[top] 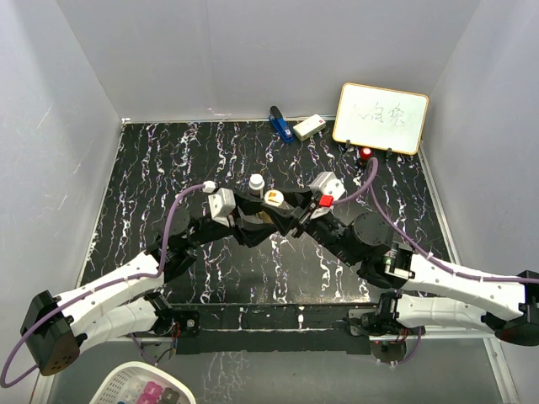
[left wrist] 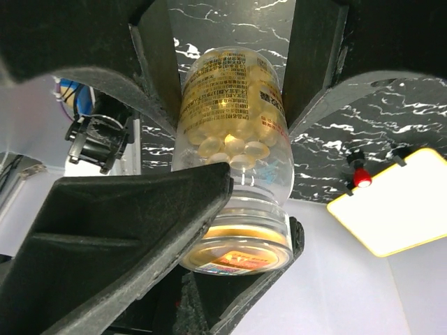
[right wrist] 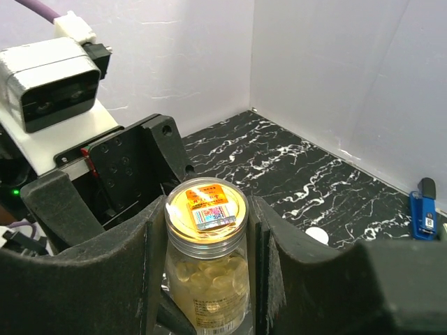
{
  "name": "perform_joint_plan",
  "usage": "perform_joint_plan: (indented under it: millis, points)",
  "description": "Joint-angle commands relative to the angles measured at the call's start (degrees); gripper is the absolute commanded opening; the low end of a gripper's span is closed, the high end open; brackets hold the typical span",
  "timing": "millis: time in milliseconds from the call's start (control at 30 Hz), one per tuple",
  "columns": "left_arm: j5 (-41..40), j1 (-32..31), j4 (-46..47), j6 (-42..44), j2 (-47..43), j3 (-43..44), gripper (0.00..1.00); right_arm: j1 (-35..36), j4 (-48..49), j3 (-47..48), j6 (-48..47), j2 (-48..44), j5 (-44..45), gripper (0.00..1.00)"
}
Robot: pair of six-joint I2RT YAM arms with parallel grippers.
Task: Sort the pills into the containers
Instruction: Screw the lid of the pill bottle onto the pill bottle.
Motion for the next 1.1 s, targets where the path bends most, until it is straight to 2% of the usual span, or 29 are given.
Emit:
perform_joint_plan:
  millis: [0, 400, 733, 967, 1033, 1067]
  points:
    - [-7.8, 0.2, 1.4, 3.9, -2.0, 4.7, 0.0, 0.3, -1.7, 1.2, 0.3, 1.7, 1.9, 0.01]
    - [-19.1, 0.2, 6.5, 8.4, -1.6, 4.6, 0.0, 0.3, 2.4, 1.4, -1.9, 9.1, 13.9, 0.01]
    - [-28.3, 0.0, 16.2, 10.4, 2.2, 4.4, 0.0, 0.3, 10.0, 4.3, -5.4, 20.3, 26.0, 0.0]
    - [-33.7, -0.4, 19.5, 11.7, 4.6, 4.1, 0.0, 0.5, 9.9, 8.9, -5.4, 28.2, 32.5, 0.0]
    - [-34.4, -0.4, 18.7, 12.2, 4.4, 3.9, 0.0, 0.7, 9.5, 9.3, -5.1, 28.0, 31.9, 0.1]
    - [-34.6, -0.4, 18.1, 12.3, 4.2, 3.8, 0.0, 0.9, 9.5, 9.3, -5.0, 27.6, 31.2, 0.23]
